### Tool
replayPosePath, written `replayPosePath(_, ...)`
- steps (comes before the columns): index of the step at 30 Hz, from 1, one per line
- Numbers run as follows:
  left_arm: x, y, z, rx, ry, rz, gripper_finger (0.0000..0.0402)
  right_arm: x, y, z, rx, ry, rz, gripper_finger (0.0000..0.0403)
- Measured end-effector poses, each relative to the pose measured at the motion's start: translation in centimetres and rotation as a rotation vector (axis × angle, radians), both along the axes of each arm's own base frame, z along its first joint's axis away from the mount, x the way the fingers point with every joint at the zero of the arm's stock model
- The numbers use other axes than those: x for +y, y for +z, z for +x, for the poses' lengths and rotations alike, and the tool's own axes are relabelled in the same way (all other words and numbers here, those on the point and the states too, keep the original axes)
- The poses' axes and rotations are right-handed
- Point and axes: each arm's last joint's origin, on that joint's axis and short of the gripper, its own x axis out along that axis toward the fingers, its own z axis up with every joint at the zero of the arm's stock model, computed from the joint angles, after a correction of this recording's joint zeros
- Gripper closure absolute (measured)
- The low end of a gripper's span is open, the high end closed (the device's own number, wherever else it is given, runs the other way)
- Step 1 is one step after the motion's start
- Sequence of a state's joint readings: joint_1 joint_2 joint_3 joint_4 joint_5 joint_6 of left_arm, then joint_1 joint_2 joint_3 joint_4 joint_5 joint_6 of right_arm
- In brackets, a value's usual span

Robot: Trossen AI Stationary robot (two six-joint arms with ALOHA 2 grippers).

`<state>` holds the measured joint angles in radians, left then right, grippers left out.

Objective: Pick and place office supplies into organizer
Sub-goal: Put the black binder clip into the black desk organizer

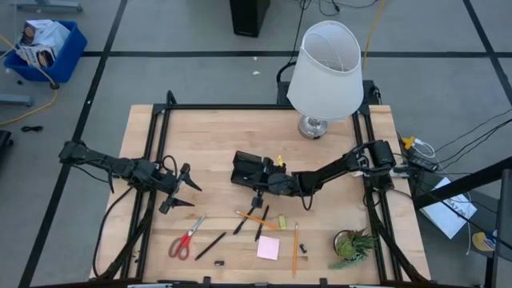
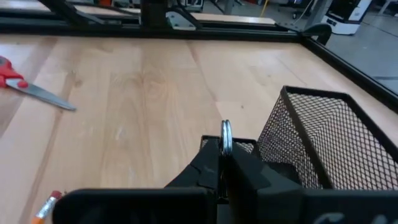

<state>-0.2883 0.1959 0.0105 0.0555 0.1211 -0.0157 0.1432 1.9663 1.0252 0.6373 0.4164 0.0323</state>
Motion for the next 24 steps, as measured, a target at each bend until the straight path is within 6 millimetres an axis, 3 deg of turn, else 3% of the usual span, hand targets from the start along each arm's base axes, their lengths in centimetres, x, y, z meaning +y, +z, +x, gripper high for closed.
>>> replayPosePath(7, 0.0, 0.0, 0.0, 0.000, 0.000, 0.000, 0.0128, 0.0, 0.0, 0.0, 0.002, -0.004, -0.009, 0.0390)
replayPosePath(19, 0.0, 0.0, 0.0, 0.000, 0.000, 0.000, 0.0128, -0.5, -0.5, -0.3, 0.047, -0.084, -0.029, 0.0327)
replayPosePath(24, 0.0, 0.1, 0.0, -0.009, 0.000, -0.003, 0.0128, 0.7, -0.2, -0.4, 0.026, -0.050, -0.027, 0.0312)
